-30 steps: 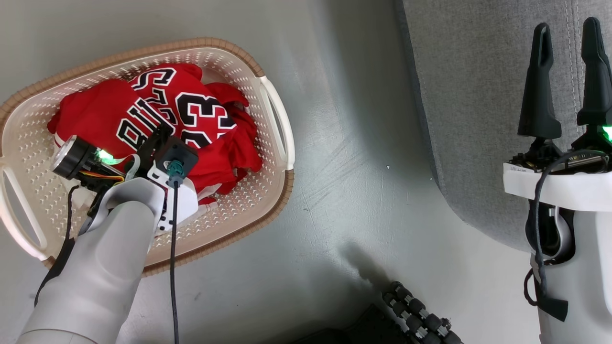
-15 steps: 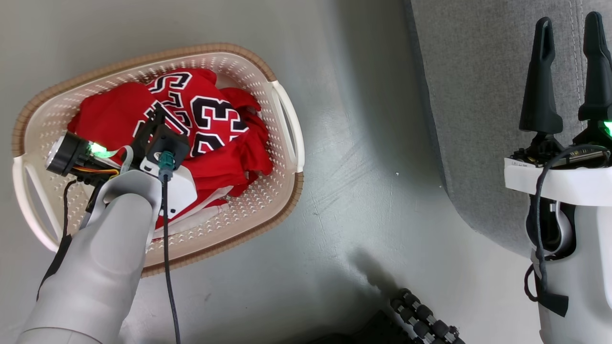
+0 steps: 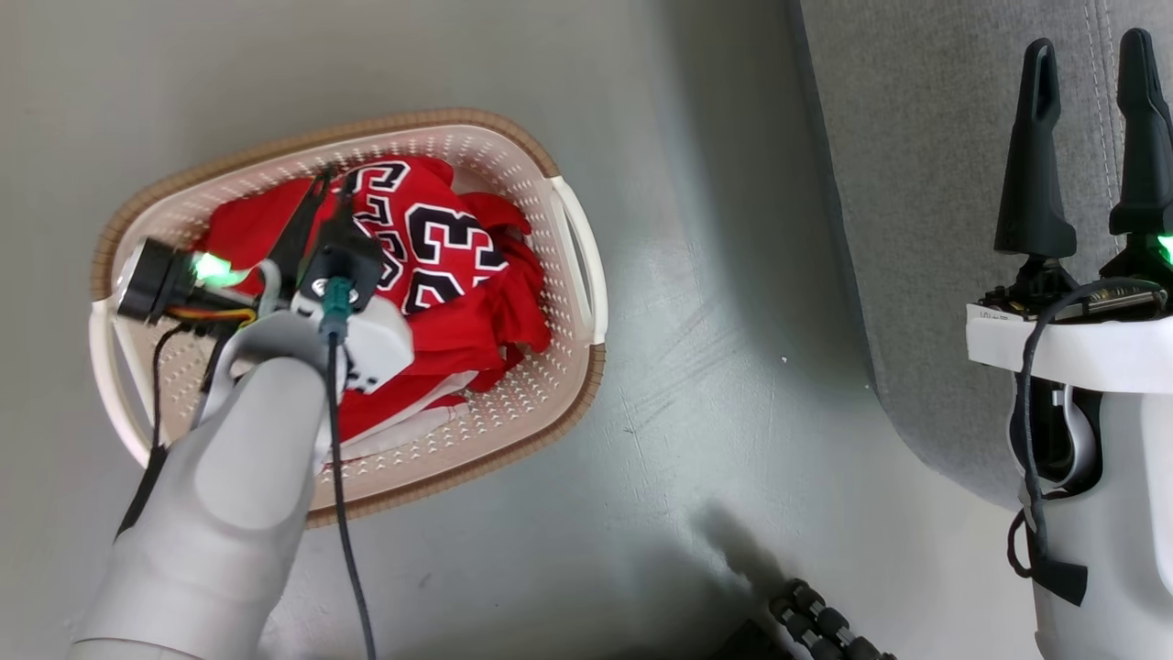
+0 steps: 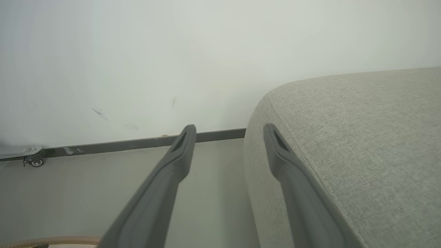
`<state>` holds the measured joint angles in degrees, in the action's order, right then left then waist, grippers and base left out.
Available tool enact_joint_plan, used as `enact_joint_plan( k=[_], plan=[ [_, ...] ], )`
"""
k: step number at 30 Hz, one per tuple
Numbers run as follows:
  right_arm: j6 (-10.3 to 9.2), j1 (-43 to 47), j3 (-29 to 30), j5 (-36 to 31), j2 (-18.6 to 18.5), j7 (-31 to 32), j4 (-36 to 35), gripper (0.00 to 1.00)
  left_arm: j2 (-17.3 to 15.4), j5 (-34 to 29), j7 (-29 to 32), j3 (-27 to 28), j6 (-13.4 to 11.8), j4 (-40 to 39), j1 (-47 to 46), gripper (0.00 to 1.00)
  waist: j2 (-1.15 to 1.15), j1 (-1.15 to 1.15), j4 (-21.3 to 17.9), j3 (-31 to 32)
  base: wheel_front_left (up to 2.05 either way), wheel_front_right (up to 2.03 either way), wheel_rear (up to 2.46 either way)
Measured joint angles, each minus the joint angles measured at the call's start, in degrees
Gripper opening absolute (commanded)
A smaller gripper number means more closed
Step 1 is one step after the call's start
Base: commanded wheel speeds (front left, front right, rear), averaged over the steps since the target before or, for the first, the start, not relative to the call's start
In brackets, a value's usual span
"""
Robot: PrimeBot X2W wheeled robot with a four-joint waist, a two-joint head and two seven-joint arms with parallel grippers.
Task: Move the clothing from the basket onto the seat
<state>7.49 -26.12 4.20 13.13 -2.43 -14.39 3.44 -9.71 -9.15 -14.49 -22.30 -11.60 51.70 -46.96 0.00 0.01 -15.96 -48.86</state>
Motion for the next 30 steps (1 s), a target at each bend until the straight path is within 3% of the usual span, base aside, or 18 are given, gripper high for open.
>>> enact_joint_plan(
  k=[1,3,4,8,30],
  plan=[
    [0.00,0.0,0.0,-0.1,0.0,0.0,0.0,1.00,0.2,0.0,0.0,0.0,0.0,-1.3,0.0,0.35,0.00,0.00,0.2,0.3,0.00,0.00,0.00],
    [0.00,0.0,0.2,-0.2,0.0,0.0,0.0,1.00,0.7,0.6,0.0,0.0,0.0,-3.6,0.2,0.48,0.00,0.00,0.5,0.8,0.00,0.00,0.00],
    [0.00,0.0,0.3,-0.6,0.0,0.0,0.1,1.00,0.8,0.9,-0.1,0.0,-0.3,-4.7,0.6,0.70,0.00,0.00,0.7,1.1,0.00,0.00,0.00],
    [0.00,0.0,0.5,-1.6,0.0,0.0,0.1,1.00,0.8,2.0,-0.1,0.1,-0.6,-8.6,2.7,0.97,0.00,0.00,1.5,2.2,0.00,0.00,0.00],
    [0.00,-0.6,1.1,-9.4,-0.5,0.0,0.7,1.00,-0.3,9.7,-0.2,8.4,-6.1,-28.2,9.8,1.00,0.00,0.00,6.2,10.7,0.00,0.00,0.00]
  ],
)
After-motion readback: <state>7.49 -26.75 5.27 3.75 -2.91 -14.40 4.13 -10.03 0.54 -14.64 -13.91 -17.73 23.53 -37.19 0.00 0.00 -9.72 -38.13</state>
